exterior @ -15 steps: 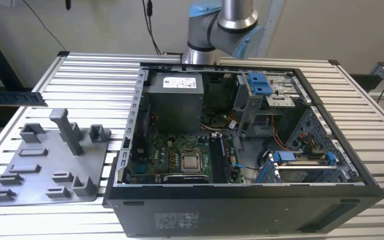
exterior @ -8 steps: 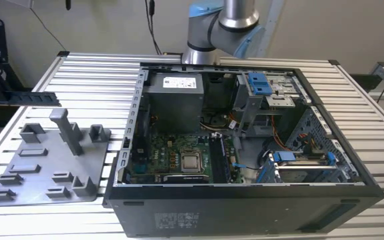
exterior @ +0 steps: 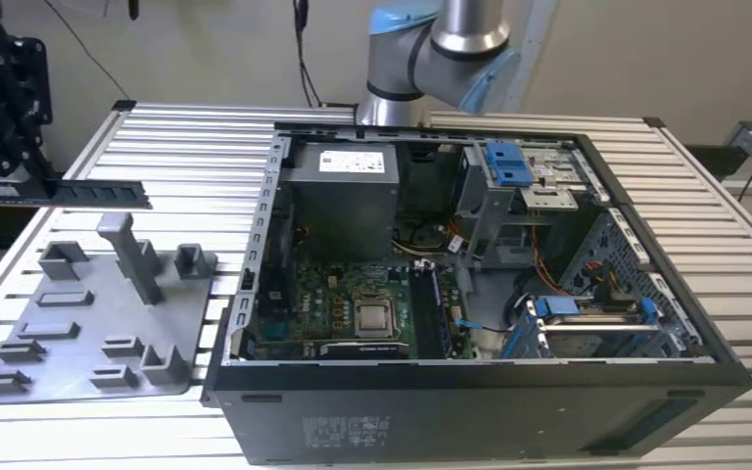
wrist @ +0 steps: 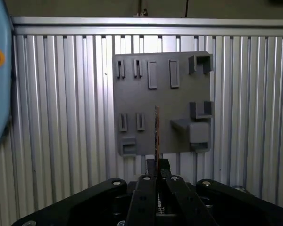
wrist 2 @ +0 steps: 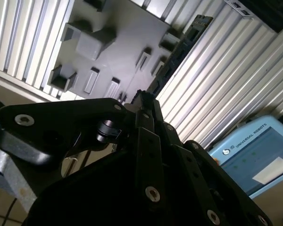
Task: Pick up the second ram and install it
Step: 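Pick up the second ram and move it above second insertion slot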
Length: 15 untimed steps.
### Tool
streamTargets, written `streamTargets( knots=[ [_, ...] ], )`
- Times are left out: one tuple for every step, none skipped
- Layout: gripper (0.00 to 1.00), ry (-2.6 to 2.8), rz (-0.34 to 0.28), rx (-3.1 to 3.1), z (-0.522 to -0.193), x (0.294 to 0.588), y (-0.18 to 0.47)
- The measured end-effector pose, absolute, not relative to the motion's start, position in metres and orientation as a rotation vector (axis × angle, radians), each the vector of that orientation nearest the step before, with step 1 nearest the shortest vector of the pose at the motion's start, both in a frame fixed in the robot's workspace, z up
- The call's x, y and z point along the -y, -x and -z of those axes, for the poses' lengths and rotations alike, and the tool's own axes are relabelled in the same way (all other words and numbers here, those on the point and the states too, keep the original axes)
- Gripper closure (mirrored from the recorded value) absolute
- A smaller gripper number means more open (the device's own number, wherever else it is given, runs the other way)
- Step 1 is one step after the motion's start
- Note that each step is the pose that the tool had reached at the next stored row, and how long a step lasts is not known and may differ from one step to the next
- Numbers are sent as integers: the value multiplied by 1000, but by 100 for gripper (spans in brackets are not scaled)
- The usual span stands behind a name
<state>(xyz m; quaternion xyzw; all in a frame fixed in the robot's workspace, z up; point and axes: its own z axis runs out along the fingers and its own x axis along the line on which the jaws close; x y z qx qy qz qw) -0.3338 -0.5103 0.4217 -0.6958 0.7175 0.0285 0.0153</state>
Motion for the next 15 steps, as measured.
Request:
streamTargets(
  knots=[
    [86,2165,-89,-2232,-422,510,330],
    [86,2165,-89,-2233,-422,510,327],
    [86,2165,-89,-2233,-422,510,323],
    [86,2165,-89,-2232,-422,510,320],
    [86,2165,-89,-2232,-422,510,316],
    [86,2165,-89,-2232,-422,510,312],
    [86,2165,-89,-2232,-422,510,309],
    [86,2165,-89,-2233,-422,510,306],
    [86,2165,-89,-2233,-422,510,302],
    [86,2165,-89,-2232,-422,510,299],
    [86,2165,-89,-2232,-422,510,295],
    [86,2165,-89,-2232,-422,510,292],
    [86,2165,-89,-2232,-422,510,288],
    [86,2165,-89,-2233,-422,510,285],
    [86,2165,-89,-2233,-422,510,281]
  ],
)
